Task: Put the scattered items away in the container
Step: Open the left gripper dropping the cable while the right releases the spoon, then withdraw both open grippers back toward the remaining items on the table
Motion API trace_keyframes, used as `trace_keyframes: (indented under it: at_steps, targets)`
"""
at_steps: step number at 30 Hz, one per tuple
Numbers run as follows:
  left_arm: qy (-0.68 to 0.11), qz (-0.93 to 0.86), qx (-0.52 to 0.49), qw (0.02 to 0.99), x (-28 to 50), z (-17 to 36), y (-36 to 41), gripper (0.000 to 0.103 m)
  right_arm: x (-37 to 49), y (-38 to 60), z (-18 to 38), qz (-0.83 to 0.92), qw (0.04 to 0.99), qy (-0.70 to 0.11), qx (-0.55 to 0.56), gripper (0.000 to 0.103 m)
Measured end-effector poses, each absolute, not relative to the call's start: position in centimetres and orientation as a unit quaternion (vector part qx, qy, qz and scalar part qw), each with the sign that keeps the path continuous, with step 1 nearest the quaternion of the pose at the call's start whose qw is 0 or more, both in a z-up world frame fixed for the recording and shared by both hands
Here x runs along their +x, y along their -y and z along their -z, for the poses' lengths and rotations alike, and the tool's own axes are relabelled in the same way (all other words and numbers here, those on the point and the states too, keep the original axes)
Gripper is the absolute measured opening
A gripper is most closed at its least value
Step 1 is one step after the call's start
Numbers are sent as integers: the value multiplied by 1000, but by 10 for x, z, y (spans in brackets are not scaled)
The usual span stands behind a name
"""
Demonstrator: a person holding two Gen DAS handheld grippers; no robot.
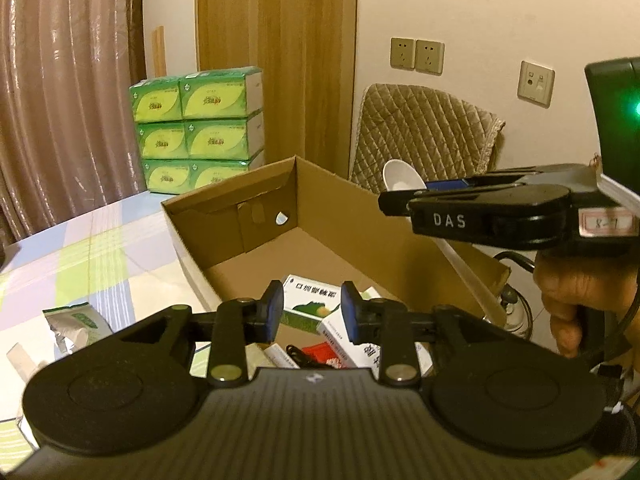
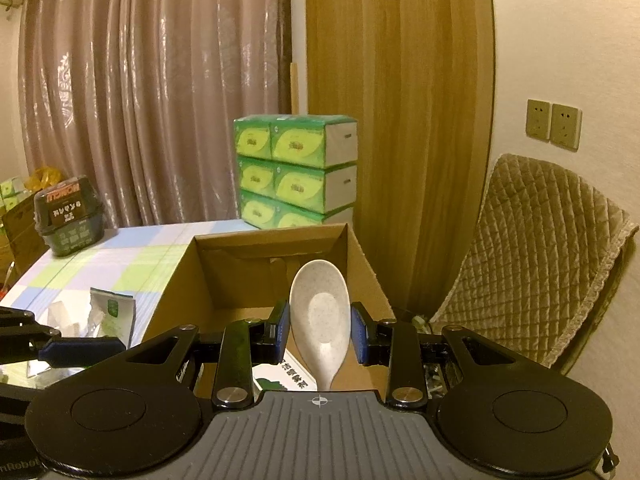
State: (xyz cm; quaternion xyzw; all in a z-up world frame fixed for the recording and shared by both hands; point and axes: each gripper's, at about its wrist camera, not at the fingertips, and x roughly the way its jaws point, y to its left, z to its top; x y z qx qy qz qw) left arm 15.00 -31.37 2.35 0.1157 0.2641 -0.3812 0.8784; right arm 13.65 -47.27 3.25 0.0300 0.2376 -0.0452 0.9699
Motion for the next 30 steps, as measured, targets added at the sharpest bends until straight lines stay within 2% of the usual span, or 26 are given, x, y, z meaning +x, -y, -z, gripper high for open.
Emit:
trace_keyframes:
  at_steps: [11, 12, 13, 14, 15, 18, 22, 27, 30]
  targets:
    - [-271, 370, 110, 882, 148, -20, 302, 25, 141, 463, -33, 25, 971, -237, 30, 29]
    - [-271, 369, 109, 882, 148, -20, 301, 26, 142, 461, -33, 24, 972, -235, 24, 33]
    - [-271, 368, 109, 883, 147, -20, 300, 26, 142, 459, -33, 26, 972, -234, 16, 55]
    - [-270, 367, 109, 883, 147, -20, 299, 26, 143, 458, -32, 25, 972, -234, 16, 64]
    - [-270, 366, 109, 884, 146, -20, 299, 26, 142, 457, -32, 20, 972, -233, 20, 66]
    - [-270, 361, 108, 886, 146, -20, 294, 27, 140, 454, -31, 17, 971, -237, 19, 67]
    - [-269, 353, 104, 890, 144, -22, 286, 33, 136, 451, -31, 15, 971, -239, 20, 74]
    - [-271, 342, 99, 894, 139, -24, 273, 34, 127, 446, -34, 16, 970, -243, 25, 76]
    - [-272, 335, 97, 897, 134, -25, 263, 39, 120, 442, -37, 12, 970, -242, 27, 77]
